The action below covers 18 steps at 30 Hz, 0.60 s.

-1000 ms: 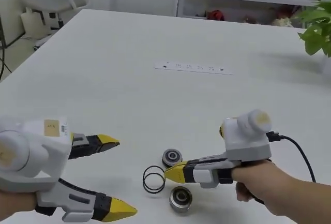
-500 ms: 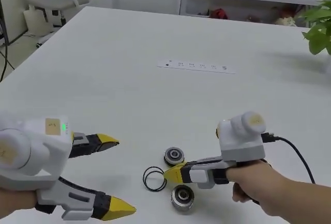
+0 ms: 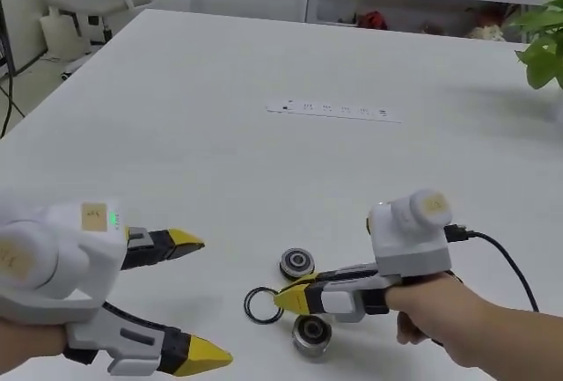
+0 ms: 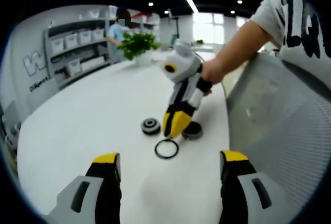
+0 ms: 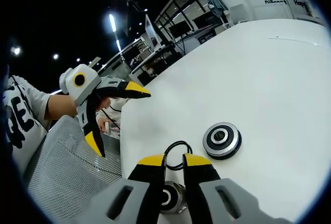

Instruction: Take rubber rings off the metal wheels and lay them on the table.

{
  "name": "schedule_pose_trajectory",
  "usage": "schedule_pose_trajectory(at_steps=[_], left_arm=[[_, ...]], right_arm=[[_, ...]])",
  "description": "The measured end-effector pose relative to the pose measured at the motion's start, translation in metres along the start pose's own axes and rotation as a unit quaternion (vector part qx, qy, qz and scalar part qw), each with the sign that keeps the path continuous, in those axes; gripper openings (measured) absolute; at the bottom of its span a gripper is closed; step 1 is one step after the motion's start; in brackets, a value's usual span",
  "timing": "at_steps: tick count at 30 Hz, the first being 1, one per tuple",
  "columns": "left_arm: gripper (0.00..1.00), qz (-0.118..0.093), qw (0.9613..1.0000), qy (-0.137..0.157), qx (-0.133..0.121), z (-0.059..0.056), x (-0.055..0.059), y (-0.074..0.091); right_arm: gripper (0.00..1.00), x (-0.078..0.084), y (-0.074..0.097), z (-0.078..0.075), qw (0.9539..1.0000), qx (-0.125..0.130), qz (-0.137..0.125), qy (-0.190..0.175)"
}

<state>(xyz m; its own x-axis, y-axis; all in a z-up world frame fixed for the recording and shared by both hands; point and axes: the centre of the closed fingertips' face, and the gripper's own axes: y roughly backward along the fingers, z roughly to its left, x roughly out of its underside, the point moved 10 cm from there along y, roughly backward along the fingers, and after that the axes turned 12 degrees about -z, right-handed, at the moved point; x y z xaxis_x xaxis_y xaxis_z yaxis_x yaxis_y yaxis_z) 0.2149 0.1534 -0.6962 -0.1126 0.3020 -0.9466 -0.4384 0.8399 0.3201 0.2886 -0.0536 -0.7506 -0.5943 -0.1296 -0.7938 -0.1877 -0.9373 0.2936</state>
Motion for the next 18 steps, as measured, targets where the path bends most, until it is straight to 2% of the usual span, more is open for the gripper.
schedule_pose_trajectory(at_steps=[10,18], left_arm=[[0.79,-0.002,1.0,0.001,-0.003,0.001,0.0,0.001],[0.79,-0.005,1.0,-0.001,-0.003,0.005,-0.005,-0.002]], right_arm=[[0.16,-0.01,0.007,0.004,0.9997,-0.006,-0.024,0.001],[0.18,-0.018,0.014,0.005,0.9991,-0.005,-0.042,0.002]])
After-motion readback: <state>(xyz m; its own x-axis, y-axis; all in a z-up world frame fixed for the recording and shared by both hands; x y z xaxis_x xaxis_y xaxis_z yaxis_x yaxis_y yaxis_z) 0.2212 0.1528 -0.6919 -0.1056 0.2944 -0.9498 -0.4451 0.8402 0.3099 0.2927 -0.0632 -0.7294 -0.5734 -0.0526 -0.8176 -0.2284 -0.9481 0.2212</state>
